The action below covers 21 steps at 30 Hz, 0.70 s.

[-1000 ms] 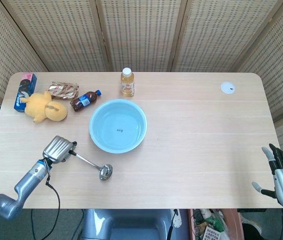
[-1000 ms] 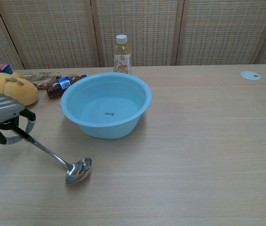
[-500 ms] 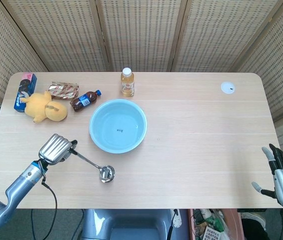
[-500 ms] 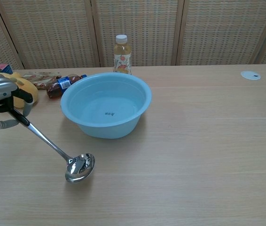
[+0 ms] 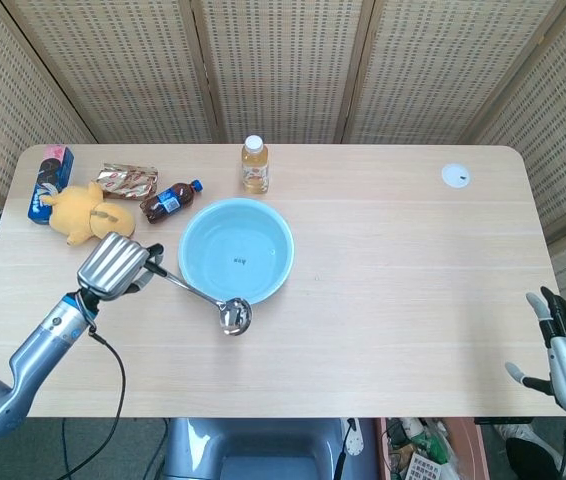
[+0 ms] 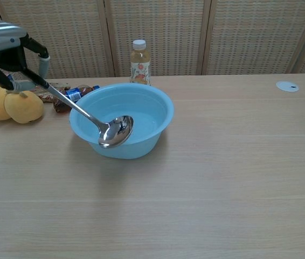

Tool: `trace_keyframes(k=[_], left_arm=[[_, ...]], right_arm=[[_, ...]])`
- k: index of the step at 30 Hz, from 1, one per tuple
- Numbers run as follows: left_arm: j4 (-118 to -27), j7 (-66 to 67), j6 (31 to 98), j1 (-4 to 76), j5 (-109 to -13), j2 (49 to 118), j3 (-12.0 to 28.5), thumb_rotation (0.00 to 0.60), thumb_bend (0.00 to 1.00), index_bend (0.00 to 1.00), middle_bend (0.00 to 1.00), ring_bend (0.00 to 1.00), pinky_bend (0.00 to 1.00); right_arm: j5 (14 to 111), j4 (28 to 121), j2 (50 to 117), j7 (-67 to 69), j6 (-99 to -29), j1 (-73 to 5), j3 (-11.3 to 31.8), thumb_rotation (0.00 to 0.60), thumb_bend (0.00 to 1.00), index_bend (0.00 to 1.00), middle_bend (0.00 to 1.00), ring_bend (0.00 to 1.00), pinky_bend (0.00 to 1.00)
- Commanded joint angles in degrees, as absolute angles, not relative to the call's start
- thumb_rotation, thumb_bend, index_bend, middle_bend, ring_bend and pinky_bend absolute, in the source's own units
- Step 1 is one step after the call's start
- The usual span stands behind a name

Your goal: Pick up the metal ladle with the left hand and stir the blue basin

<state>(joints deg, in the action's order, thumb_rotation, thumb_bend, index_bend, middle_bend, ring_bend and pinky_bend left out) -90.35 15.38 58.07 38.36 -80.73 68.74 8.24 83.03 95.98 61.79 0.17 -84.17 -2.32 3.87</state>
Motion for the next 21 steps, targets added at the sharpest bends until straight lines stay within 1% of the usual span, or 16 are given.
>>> trace_keyframes(k=[1, 3, 6, 10, 12, 17, 21], left_arm=[[-89.5, 16.9, 54.4, 41.8, -75.2, 67.9, 12.1, 0.6, 0.54, 0.8, 1.0, 0.96, 1.0], [-87.5, 17.7, 52.9, 43.2, -72.5, 68.5, 13.4, 0.6, 0.54, 0.8, 1.0, 0.96, 1.0], [-83.5, 18.0, 51.1, 44.9, -69.7, 70.0, 14.2, 0.6, 0.54, 0.8, 1.0, 0.96, 1.0], [-78.3, 17.6, 47.9, 46.9, -67.0, 71.9, 14.4, 0.6, 0.54, 0.8, 1.0, 0.96, 1.0], [-74.3, 17.7, 45.7, 48.2, -65.3, 73.7, 14.4, 0.6, 0.54, 0.8, 1.0, 0.96, 1.0], [-67.8, 17.6, 42.1, 51.1, -63.5, 77.5, 14.1, 0.6, 0.54, 0.8, 1.0, 0.96, 1.0], [-64.8, 18.3, 39.9, 53.5, -62.7, 79.9, 14.0, 0.6, 0.54, 0.8, 1.0, 0.96, 1.0]], right_arm=[[82.4, 95.8, 61.7, 0.0, -84.1, -2.3, 4.1, 0.6, 0.0, 0.0, 0.0, 0.0, 0.0], [82.1, 95.7, 61.8, -0.4, -84.2, -2.3, 4.4, 0.6, 0.0, 0.0, 0.0, 0.0, 0.0], [82.0, 95.8, 62.0, -1.1, -84.4, -2.4, 4.5, 0.6, 0.0, 0.0, 0.0, 0.0, 0.0], [81.5, 95.7, 62.3, -2.2, -84.1, -2.5, 4.6, 0.6, 0.0, 0.0, 0.0, 0.0, 0.0], [81.1, 95.5, 62.5, -2.8, -83.6, -2.7, 4.6, 0.6, 0.0, 0.0, 0.0, 0.0, 0.0], [80.0, 94.5, 63.2, -3.4, -83.1, -2.9, 5.0, 0.6, 0.0, 0.0, 0.0, 0.0, 0.0], [78.8, 93.9, 63.4, -3.1, -82.5, -3.1, 5.4, 0.6, 0.0, 0.0, 0.0, 0.0, 0.0]])
